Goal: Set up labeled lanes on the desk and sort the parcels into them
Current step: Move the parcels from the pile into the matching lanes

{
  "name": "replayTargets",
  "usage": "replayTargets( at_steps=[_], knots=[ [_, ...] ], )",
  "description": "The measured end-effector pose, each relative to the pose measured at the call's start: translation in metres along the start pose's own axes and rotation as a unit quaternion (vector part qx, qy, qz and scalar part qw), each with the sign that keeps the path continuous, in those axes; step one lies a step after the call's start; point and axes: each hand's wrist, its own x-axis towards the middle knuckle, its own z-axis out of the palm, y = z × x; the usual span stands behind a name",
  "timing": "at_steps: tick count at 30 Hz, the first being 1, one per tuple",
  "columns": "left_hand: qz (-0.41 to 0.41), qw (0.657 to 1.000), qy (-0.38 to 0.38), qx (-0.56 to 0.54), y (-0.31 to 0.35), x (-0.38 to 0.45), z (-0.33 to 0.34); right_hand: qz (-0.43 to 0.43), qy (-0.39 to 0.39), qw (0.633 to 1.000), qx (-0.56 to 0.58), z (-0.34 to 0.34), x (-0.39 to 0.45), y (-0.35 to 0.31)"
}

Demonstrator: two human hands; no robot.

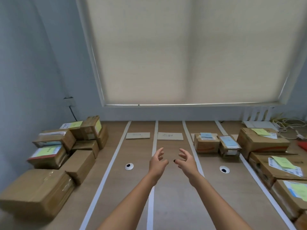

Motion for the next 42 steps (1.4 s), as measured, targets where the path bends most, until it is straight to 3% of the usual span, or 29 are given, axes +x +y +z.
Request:
replayTargets(
  at_steps=[13, 22, 30, 37, 42],
  knots=[
    [-0.018, 0.999, 0.007, -0.034, -0.025, -0.009, -0.089, -0.004, -0.02, 0.999, -0.034, 0.084, -0.005, -0.011],
    [-0.038, 0.996, 0.055, -0.052, -0.074, 0.004, -0.18, 0.022, -0.057, 0.997, -0.037, 0.174, -0.01, -0.007],
    [-0.05, 0.997, 0.048, -0.028, -0.119, 0.034, -0.33, 0.06, -0.065, 0.996, -0.02, 0.332, -0.009, -0.016],
    [-0.084, 0.99, 0.108, 0.034, -0.163, 0.046, -0.506, 0.09, -0.122, 0.988, -0.009, 0.475, -0.012, -0.027],
    [-0.139, 0.967, 0.159, 0.142, -0.207, 0.036, -0.612, 0.123, -0.16, 0.979, -0.035, 0.544, -0.022, -0.013]
  ],
)
